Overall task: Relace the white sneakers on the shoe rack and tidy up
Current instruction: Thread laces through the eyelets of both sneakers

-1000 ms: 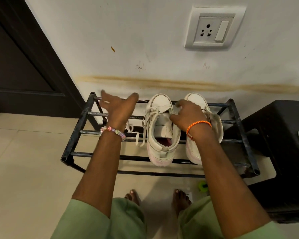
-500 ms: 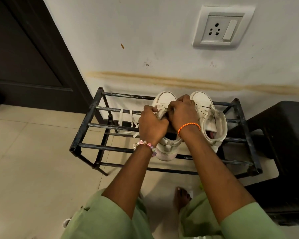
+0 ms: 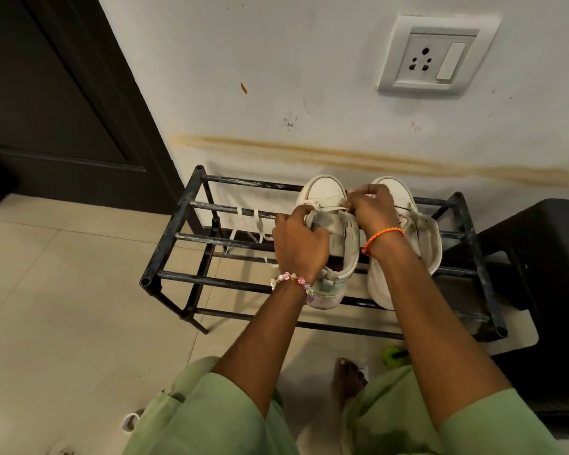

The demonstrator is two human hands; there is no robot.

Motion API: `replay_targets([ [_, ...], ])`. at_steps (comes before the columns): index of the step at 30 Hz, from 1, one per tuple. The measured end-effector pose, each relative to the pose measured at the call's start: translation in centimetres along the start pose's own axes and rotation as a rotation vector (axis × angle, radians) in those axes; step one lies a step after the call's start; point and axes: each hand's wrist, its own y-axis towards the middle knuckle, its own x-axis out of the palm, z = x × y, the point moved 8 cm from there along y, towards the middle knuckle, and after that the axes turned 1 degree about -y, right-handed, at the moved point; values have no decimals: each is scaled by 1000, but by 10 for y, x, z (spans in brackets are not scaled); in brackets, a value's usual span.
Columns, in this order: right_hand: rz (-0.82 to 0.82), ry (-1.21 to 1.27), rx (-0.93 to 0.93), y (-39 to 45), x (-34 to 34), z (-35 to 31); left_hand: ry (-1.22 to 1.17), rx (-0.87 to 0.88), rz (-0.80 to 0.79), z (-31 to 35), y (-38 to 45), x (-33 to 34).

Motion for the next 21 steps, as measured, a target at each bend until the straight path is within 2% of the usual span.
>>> replay_targets([
  [2,-74,-427,-186,-8,9,-12,-60,-15,19,-1,-1,0],
  [4,-198,-675,-237,-14,23,-14,-121,-6,51,-1,-2,0],
  [7,-220,-793,-278,-21,30,-17,-175,-24,87,-3,-1,-1],
  [9,-191,-768,-302,-20,30,-18,-203,-54,108,-7,0,-2],
  [13,-94,-646,-335,-13,25,-13,-244,-91,129,-11,-2,-1],
  [15,-27,-480,-358,-12,19,-18,-239,-96,140,-12,-2,-2],
  [18,-64,-10,-353,-19,11,-37,-238,-104,141,-15,-1,-1],
  [21,-215,510,-263,-28,10,-57,-217,-93,143,-14,-1,0],
])
